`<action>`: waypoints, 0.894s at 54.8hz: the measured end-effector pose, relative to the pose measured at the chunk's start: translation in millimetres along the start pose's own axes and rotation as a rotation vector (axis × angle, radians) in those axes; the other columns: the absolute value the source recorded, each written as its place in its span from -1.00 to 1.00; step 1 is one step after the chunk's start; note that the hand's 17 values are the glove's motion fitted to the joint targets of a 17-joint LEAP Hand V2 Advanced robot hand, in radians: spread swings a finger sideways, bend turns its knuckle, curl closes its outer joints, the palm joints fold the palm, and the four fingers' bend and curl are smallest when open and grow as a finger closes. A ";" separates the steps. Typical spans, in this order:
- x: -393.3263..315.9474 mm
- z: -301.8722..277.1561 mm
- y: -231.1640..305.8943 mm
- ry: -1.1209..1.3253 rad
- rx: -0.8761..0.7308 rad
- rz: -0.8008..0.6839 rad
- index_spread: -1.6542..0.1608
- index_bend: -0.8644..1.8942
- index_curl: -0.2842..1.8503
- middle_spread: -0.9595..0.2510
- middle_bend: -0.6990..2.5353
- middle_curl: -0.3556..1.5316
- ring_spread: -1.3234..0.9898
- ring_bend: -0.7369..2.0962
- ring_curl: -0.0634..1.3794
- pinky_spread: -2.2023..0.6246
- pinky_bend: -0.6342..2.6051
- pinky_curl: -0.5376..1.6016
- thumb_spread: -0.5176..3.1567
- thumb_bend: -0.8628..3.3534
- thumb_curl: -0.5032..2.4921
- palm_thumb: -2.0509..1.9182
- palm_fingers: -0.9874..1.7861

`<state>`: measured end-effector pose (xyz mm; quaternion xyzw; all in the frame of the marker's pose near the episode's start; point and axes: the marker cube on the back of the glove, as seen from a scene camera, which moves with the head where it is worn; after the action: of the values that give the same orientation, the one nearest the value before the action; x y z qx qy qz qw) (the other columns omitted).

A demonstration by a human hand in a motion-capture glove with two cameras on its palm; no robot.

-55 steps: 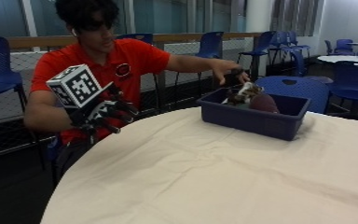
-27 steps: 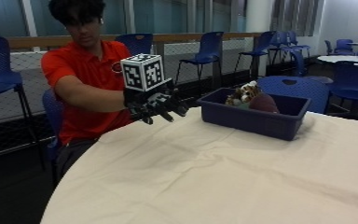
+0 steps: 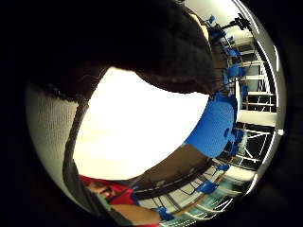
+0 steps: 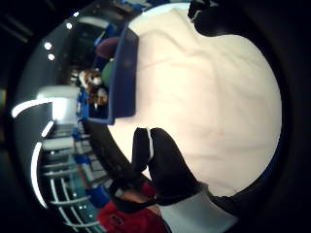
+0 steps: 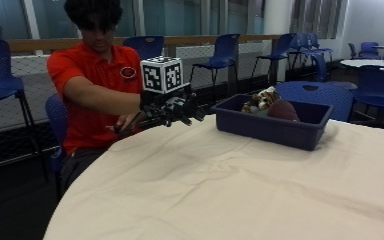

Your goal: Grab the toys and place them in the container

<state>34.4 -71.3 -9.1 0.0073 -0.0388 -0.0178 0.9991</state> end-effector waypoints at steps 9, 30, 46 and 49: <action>5.3 4.0 0.1 -0.005 -0.007 0.019 0.37 -0.19 -0.30 0.38 -0.46 -0.28 0.13 -0.33 -0.50 0.64 -0.13 -0.22 -0.08 -0.61 -0.51 0.01 -0.25; 4.8 15.3 4.2 -0.105 -0.027 0.038 0.36 -0.18 -0.29 0.38 -0.46 -0.28 0.13 -0.34 -0.49 0.64 -0.14 -0.21 -0.08 -0.61 -0.51 0.01 -0.25; 7.3 15.3 8.0 -0.085 -0.013 0.035 0.36 -0.18 -0.29 0.37 -0.46 -0.28 0.13 -0.34 -0.49 0.64 -0.14 -0.21 -0.08 -0.61 -0.51 0.01 -0.25; 4.9 16.0 8.6 -0.079 -0.012 0.027 0.36 -0.18 -0.29 0.38 -0.45 -0.28 0.13 -0.34 -0.49 0.64 -0.14 -0.21 -0.08 -0.61 -0.51 0.01 -0.25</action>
<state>38.4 -63.1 7.4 -0.0001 -0.0781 -0.0048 0.9969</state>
